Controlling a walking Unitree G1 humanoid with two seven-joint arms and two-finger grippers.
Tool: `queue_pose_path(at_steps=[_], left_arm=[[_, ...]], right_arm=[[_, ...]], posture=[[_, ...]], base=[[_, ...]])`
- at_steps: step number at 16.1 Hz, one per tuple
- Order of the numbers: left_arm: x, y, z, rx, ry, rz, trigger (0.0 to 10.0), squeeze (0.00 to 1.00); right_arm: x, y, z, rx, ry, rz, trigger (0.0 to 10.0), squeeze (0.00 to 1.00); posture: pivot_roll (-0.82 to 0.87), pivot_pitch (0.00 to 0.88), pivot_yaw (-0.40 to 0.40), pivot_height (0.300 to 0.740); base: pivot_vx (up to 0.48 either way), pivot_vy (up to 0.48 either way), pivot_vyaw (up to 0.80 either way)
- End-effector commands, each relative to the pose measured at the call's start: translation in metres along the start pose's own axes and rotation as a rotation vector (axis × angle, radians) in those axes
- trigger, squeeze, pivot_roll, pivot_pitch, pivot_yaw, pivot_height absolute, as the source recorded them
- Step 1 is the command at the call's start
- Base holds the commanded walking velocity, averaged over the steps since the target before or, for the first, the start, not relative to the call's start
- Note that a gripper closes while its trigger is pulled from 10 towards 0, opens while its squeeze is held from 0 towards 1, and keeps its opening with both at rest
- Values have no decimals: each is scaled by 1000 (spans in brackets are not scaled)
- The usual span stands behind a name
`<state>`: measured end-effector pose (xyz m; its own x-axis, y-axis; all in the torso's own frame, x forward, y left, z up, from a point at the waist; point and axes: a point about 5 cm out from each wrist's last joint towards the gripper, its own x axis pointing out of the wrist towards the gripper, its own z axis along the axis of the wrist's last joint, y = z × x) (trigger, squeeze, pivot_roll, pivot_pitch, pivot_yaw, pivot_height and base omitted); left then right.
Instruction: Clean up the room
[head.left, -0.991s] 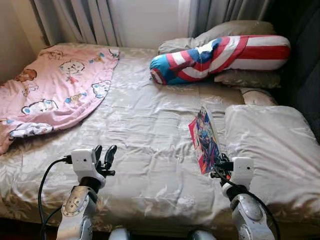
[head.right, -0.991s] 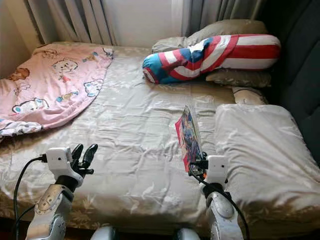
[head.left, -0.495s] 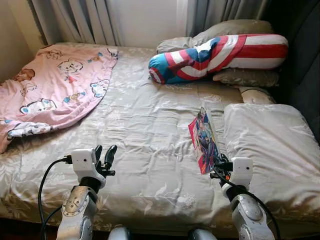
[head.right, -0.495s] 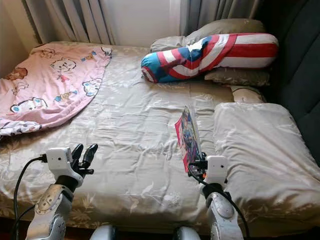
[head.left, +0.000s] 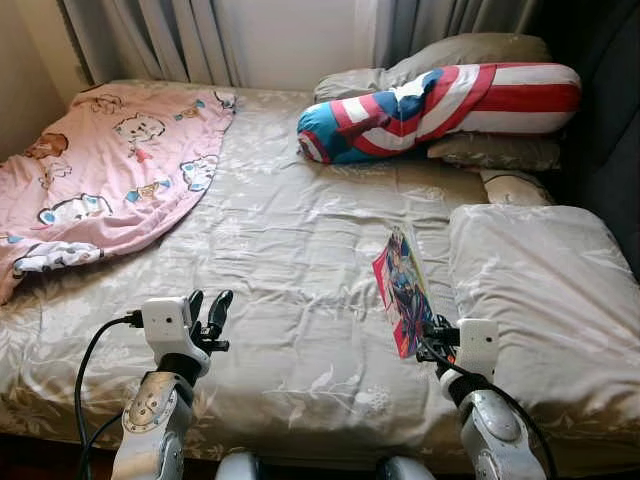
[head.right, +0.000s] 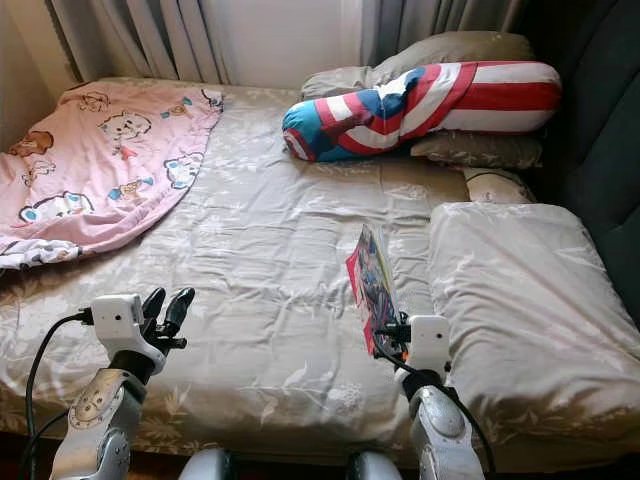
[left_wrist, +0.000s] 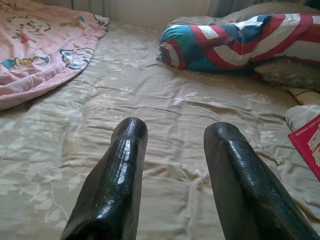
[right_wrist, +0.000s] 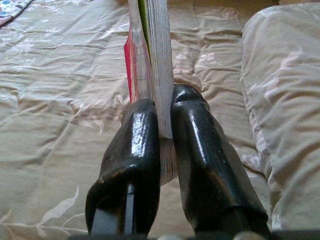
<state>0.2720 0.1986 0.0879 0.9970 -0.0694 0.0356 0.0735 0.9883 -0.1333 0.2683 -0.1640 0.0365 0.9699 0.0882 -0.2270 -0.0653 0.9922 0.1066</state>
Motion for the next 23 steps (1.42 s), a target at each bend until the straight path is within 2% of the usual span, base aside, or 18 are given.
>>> queue_pose_path(at_steps=[1, 5, 8, 10, 12, 14, 16, 17, 20, 23], left_arm=[[-1, 0, 4, 9, -5, -4, 10000, 0], [-3, 0, 5, 14, -5, -5, 10000, 0], [-5, 1, 6, 18, -1, -4, 10000, 0], [-7, 0, 6, 21, 5, -8, 10000, 0], [-9, 0, 8, 24, 6, -10, 10000, 0], [-14, 5, 13, 42, 7, -4, 10000, 0], [-23, 8, 18, 57, 11, -4, 10000, 0], [-23, 8, 18, 57, 11, -4, 10000, 0], [-38, 12, 28, 80, 31, 7, 10000, 0], [-47, 13, 31, 94, 49, 11, 10000, 0]], right_arm=[[2, -1, 9, -2, -53, -1, 10000, 0], [8, -1, 9, 0, -39, 3, 10000, 0], [15, -3, 6, 45, -16, -10, 10000, 0], [29, -5, 4, 168, 23, -26, 10000, 0], [37, -4, -1, 211, 78, -26, 10000, 0], [45, -4, -5, 329, 145, -51, 10000, 0], [49, 1, -8, 357, 187, -39, 10000, 0], [49, 1, -8, 357, 187, -39, 10000, 0], [63, 17, 11, 433, 138, 63, 10000, 0], [65, 17, 14, 478, 120, 60, 10000, 0]], posture=[[-2, 85, -25, 642], [5, 94, -20, 642], [12, 100, -18, 642], [30, 124, -5, 642], [50, 134, 0, 642], [78, 159, 9, 642], [120, 193, 23, 642], [120, 193, 23, 642], [176, 225, 46, 642], [215, 252, 62, 642]], base=[[0, 0, 0], [0, 0, 0], [0, 0, 0], [0, 0, 0], [0, 0, 0], [0, 0, 0], [0, 0, 0], [0, 0, 0], [0, 0, 0], [0, 0, 0]])
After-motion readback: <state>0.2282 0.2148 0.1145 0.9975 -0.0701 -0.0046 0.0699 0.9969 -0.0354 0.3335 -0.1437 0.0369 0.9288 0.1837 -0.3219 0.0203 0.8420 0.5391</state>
